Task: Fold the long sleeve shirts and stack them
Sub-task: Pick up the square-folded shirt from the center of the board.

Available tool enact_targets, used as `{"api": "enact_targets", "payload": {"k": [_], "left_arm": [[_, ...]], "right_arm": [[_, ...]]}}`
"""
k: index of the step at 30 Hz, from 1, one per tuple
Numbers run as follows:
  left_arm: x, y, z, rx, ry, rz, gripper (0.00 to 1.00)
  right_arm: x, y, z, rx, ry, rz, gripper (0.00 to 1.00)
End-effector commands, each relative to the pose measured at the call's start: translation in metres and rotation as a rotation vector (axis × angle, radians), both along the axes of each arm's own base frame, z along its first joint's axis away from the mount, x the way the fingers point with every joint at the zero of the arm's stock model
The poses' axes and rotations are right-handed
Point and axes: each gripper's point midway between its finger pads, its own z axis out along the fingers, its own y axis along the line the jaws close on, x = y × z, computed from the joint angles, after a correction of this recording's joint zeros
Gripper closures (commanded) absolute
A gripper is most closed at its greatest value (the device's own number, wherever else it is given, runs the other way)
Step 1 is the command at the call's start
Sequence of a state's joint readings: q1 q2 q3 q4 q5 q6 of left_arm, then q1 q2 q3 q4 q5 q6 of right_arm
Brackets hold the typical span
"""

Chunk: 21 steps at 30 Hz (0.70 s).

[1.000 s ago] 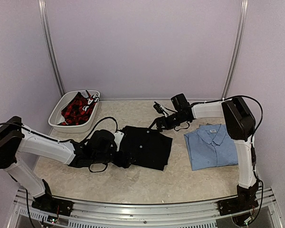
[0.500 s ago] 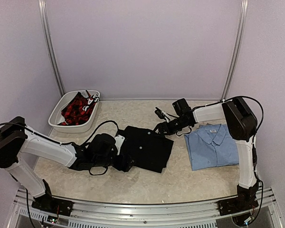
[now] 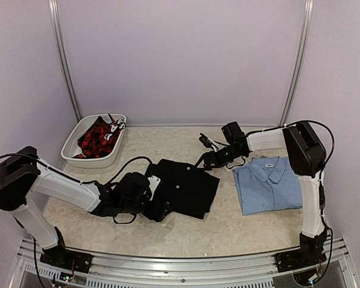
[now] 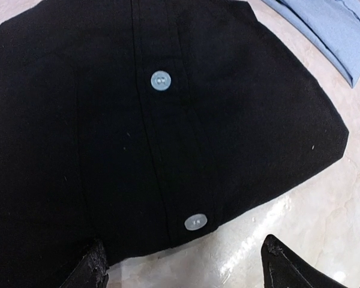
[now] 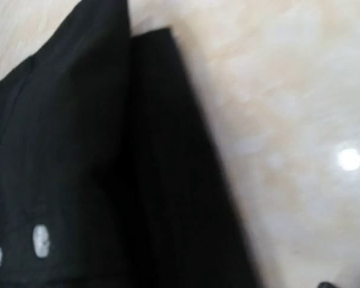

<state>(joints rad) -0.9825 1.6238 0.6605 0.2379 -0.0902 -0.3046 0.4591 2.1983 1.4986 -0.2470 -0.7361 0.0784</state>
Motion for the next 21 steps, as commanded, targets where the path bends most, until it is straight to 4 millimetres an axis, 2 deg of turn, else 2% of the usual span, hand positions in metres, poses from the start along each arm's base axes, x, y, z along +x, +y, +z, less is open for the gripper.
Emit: {"api": "enact_targets", "payload": {"k": [1, 3, 9, 21], "left_arm": [[-0.009, 0.009, -0.010, 0.048, -0.006, -0.021, 0.16], [-0.008, 0.010, -0.015, 0.065, -0.003, -0.015, 0.16], [-0.007, 0.013, -0.029, 0.087, 0.017, 0.012, 0.16], [-0.005, 0.021, -0.037, 0.127, 0.012, 0.044, 0.16]], "right_arm": [[0.016, -0.003, 0.002, -0.003, -0.018, -0.003, 0.06], [0.018, 0.000, 0.001, 0.008, -0.014, 0.010, 0.06], [0.006, 0.010, -0.010, 0.059, 0.072, 0.090, 0.07], [-0.035, 0.036, -0.025, 0.167, 0.223, 0.216, 0.11]]}}
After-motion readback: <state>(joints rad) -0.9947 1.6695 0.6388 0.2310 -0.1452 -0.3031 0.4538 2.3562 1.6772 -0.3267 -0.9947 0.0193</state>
